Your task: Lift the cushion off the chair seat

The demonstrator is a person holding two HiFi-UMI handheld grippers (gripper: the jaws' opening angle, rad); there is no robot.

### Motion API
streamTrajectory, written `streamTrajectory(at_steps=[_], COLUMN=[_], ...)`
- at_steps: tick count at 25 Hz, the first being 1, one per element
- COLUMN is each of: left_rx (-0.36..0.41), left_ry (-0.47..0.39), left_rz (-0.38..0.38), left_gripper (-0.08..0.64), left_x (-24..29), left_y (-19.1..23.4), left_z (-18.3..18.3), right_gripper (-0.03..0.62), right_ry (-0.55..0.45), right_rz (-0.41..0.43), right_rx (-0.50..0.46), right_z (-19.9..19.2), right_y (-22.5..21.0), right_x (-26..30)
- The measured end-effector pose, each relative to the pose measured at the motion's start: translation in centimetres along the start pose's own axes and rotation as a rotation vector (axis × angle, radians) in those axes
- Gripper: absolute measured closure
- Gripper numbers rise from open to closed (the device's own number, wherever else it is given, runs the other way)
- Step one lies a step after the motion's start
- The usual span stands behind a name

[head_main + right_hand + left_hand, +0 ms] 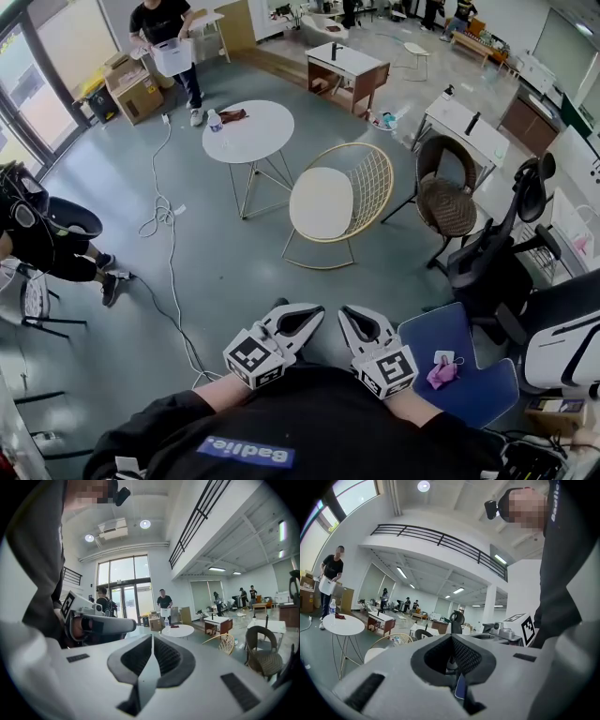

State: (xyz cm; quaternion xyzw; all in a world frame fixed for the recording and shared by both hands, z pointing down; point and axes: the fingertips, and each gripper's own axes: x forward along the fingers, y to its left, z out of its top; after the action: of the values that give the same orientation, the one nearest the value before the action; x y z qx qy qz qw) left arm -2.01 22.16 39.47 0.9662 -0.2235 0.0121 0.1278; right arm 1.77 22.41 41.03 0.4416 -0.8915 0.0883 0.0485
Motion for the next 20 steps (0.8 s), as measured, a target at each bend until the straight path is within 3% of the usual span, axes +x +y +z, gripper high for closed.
streamTrajectory(at_steps=[20], left_rx=[-0.009], left_ry=[0.043], left_rz=[-0.086], left_gripper=[0.545], left_x=[6.5], left_y=[24.9], left_z=[5.0], right_gripper=[0.557], right_ry=[0.046], right_rz=[-0.138], right_rx=[0.026], right_z=[4.5], right_y=[-11.4], right_x=[20.8])
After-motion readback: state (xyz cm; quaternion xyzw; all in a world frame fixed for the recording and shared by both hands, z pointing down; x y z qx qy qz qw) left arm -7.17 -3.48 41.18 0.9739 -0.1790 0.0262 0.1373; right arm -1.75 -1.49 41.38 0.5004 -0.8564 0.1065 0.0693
